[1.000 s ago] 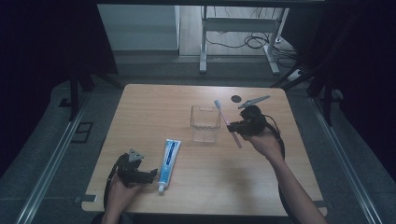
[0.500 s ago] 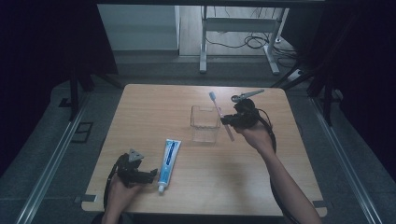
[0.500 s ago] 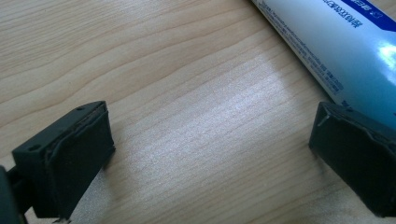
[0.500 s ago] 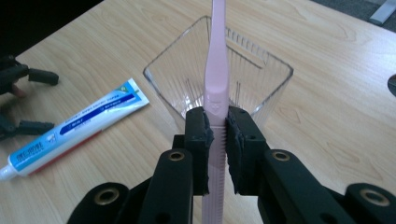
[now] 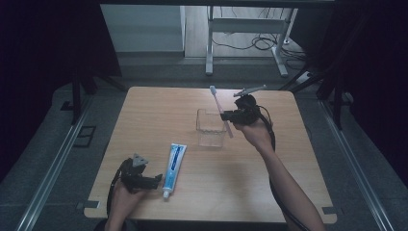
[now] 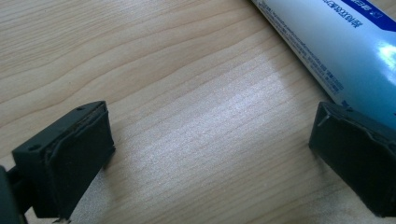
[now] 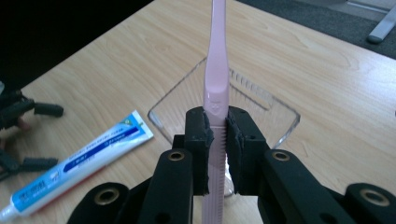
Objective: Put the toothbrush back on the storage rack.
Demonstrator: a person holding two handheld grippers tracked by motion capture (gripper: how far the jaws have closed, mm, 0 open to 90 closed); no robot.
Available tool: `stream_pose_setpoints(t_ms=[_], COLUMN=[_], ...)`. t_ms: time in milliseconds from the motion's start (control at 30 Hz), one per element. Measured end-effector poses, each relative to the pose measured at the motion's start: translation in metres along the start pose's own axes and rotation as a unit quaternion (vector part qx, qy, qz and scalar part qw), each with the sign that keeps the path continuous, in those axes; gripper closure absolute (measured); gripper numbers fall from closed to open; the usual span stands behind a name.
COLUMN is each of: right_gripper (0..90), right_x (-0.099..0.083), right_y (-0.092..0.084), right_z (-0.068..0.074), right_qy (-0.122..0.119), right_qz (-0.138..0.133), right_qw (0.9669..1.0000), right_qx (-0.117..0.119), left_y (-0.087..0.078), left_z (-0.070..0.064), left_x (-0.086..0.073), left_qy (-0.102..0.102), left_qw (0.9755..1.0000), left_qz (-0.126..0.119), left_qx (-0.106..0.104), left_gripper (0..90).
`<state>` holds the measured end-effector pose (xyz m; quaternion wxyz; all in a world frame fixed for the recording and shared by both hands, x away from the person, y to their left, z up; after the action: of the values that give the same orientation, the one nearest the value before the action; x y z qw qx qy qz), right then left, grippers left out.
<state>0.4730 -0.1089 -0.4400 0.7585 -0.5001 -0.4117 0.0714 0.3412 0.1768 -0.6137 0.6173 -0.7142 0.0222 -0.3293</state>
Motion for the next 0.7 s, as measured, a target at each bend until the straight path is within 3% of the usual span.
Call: stream_pose_setpoints(t_ms=[400, 700], right_gripper=[78.8, 78.8], right_x=[0.026, 0.03], right_y=[0.007, 0.024], right_z=[-0.001, -0.005], right_qy=[0.008, 0.01], right_qz=[-0.029, -0.035], right_qw=[0.9995, 0.9991], right_qx=[-0.01, -0.022], left_y=[0.0, 0.0], left_z=[0.0, 0.0], left_x=[0.0, 0.0], left_qy=[0.0, 0.0], left_qw=[1.0, 1.0], left_qz=[0.0, 0.001], left_qx=[0.0, 0.0], left_gripper=[0.0, 0.0])
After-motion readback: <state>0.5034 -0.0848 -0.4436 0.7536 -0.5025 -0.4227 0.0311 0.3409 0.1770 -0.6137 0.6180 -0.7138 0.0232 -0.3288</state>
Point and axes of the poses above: each handheld gripper's, and its own axes: y roughly forward along the jaws, x roughly out of its top, z roughly to its left, the point moved 9 cm from there along y, roughly forward along the jaws, and after that the axes turned 15 degrees about z, right-handed, at the moved point
